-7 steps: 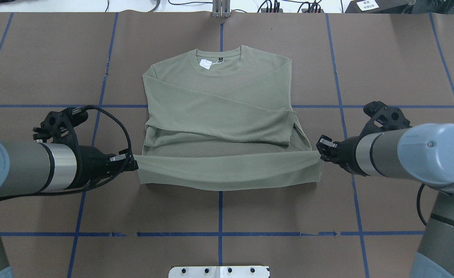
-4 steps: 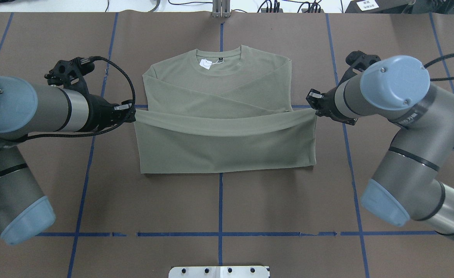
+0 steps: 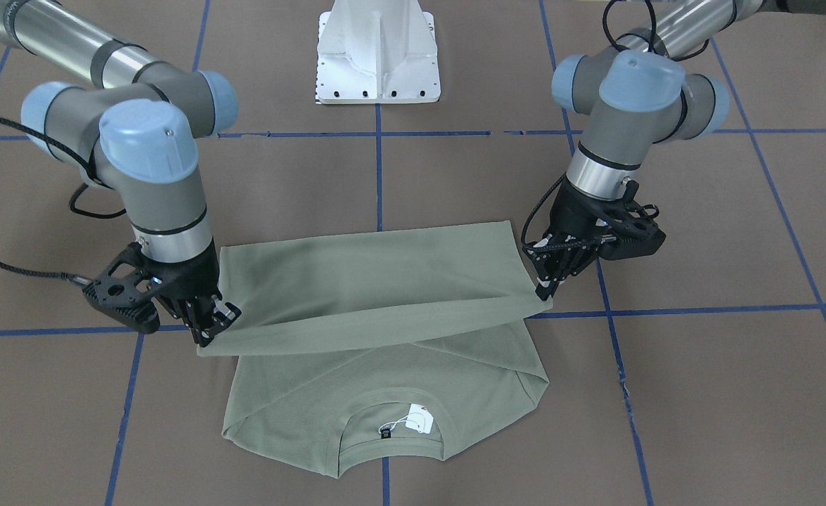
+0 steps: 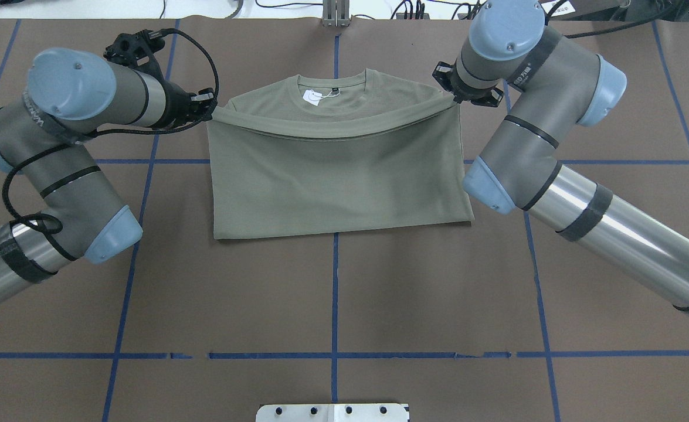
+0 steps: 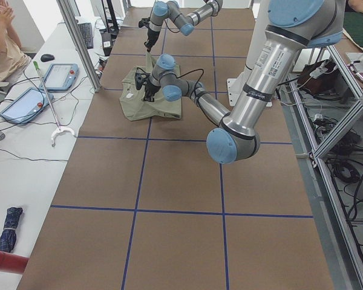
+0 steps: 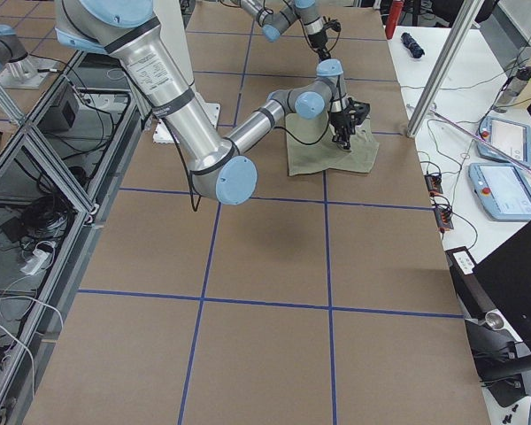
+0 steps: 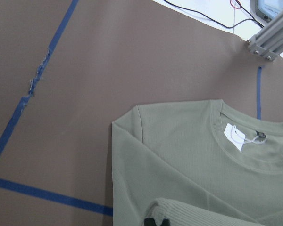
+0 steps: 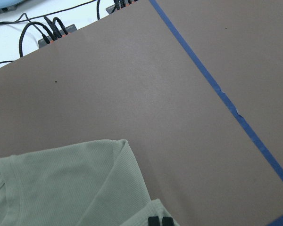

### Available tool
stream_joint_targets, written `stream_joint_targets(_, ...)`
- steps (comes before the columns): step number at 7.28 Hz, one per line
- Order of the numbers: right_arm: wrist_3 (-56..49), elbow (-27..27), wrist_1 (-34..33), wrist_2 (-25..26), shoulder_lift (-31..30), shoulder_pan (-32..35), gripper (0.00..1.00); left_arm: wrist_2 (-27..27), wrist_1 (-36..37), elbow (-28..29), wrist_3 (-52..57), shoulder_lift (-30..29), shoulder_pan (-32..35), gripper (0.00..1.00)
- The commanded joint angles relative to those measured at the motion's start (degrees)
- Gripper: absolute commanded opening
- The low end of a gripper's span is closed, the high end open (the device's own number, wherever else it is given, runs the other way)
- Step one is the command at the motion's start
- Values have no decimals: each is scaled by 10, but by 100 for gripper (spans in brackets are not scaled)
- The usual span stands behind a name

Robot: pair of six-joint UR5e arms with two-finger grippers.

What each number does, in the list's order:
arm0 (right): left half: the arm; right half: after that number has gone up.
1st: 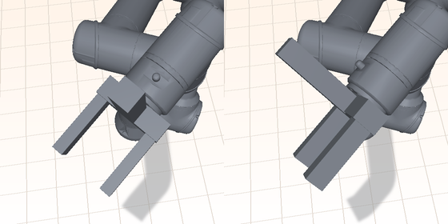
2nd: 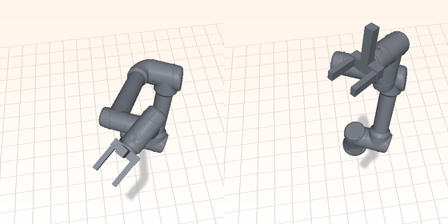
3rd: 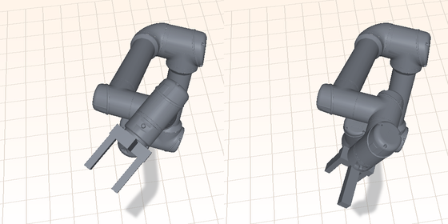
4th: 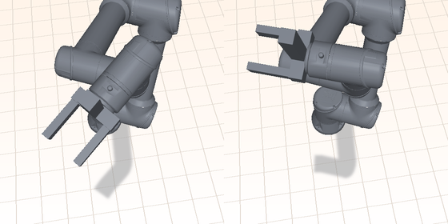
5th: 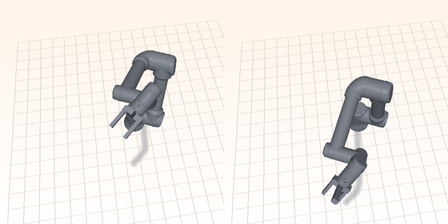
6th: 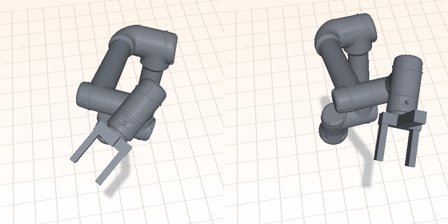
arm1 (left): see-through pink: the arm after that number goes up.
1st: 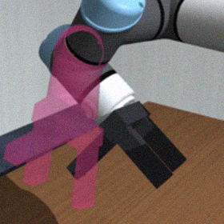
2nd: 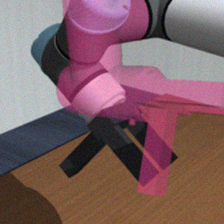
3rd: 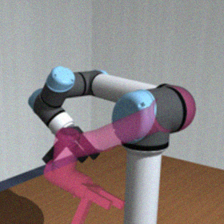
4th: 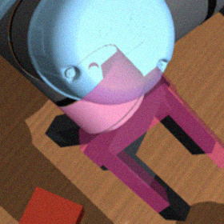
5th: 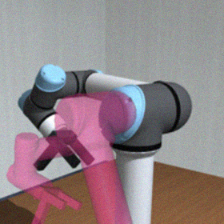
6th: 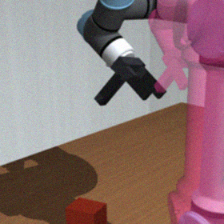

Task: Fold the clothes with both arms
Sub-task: 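Lay the hem down near the collar and open both grippers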

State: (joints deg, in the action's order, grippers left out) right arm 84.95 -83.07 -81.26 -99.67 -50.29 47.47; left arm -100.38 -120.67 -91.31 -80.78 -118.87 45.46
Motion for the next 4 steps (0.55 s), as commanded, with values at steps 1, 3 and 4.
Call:
stream_joint_targets(1,-3,128,74,0,53,5,0,45,-78,133,-1,-59,4,0)
stream_joint_targets(3,-5,177,113,3,62,7,0,63,-169,218,-1,-73,5,0)
stream_joint_targets(4,-5,181,117,3,62,7,0,64,-171,221,0,-73,5,0)
